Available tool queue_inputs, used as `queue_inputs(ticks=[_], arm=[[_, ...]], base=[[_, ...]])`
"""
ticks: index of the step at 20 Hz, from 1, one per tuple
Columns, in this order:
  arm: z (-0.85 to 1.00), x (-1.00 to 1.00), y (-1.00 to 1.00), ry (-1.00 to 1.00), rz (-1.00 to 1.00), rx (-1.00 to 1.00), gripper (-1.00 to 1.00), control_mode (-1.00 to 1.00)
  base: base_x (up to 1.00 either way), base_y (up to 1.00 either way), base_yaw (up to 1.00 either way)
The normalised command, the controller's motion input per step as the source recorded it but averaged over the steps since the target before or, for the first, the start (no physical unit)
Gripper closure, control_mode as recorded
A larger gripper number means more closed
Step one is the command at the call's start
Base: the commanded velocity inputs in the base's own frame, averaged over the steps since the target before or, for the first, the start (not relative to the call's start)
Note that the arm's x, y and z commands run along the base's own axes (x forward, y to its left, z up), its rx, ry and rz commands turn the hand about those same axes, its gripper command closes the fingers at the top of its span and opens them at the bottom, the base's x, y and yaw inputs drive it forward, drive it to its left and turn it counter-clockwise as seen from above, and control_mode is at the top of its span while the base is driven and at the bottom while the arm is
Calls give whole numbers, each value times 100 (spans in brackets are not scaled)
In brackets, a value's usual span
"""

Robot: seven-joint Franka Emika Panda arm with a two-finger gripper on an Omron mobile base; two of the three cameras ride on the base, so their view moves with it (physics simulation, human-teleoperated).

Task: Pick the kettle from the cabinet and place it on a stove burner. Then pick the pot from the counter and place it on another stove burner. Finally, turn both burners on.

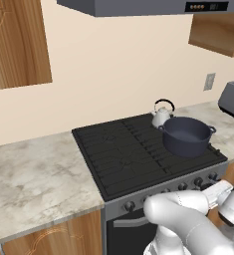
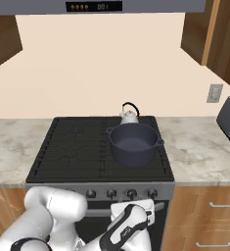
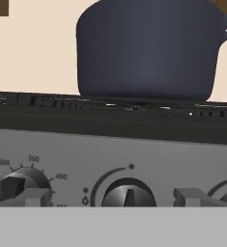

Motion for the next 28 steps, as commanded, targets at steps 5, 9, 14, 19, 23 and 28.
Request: queue_inputs(ticks=[5,9,14,19,23,28], arm=[[-7,17,0,0,0,3,-100,-100],[-10,12,0,0,0,3,-100,-100],[-11,12,0,0,0,3,-100,-100],[-7,12,-2,0,0,5,-100,-100],[-3,8,-6,0,0,5,-100,-100],[-4,6,-2,0,0,3,-100,-100]], base=[[0,0,0],[0,0,0],[0,0,0],[0,0,0],[0,0,0],[0,0,0]])
